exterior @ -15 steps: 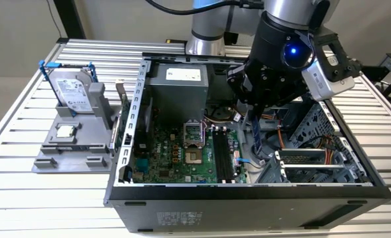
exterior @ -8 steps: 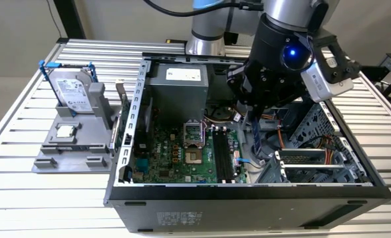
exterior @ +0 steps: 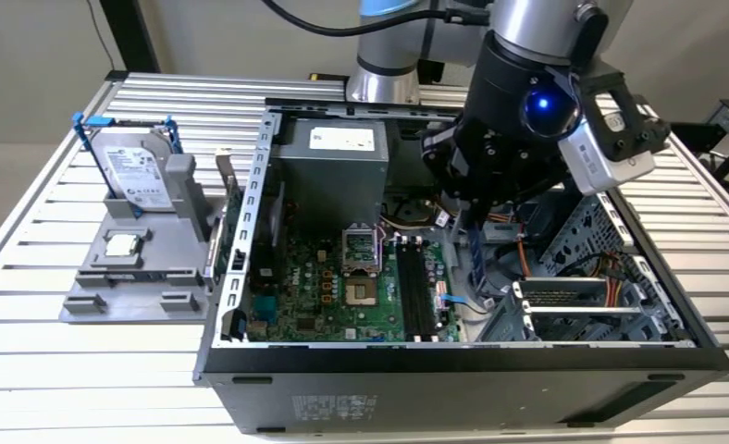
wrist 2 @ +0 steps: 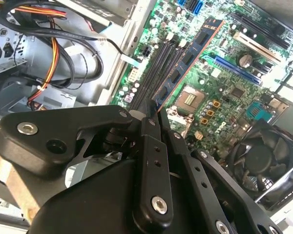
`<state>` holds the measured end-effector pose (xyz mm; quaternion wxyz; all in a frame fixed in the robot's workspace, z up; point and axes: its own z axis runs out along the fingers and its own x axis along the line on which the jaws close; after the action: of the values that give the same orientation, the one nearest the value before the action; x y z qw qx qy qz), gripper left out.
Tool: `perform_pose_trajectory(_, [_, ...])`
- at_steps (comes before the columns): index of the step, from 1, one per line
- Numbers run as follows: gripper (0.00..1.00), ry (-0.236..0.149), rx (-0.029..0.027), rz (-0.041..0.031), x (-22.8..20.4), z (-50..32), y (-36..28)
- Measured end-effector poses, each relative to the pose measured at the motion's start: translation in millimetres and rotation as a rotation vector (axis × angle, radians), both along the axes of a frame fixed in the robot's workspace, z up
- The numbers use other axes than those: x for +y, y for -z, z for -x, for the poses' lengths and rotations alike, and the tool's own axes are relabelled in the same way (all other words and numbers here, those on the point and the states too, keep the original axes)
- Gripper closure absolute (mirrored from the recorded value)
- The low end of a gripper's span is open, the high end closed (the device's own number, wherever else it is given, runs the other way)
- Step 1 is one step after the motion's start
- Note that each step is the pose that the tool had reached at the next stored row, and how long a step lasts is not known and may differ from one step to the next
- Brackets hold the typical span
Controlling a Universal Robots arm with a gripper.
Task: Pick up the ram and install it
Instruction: 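Insert the ram into the slot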
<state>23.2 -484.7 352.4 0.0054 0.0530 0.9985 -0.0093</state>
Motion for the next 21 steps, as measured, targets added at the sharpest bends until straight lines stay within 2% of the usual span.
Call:
perform_pose_trajectory(7, [1.00,0.000,0.0000,0.0001,0.0,0.0,6.2])
perform_pose_trajectory(15, [1.00,-0.001,-0.0001,0.0010,0.2,3.1,16.9])
perform_pose_trajectory(21, [1.00,-0.004,-0.0002,0.0008,5.4,4.0,27.7])
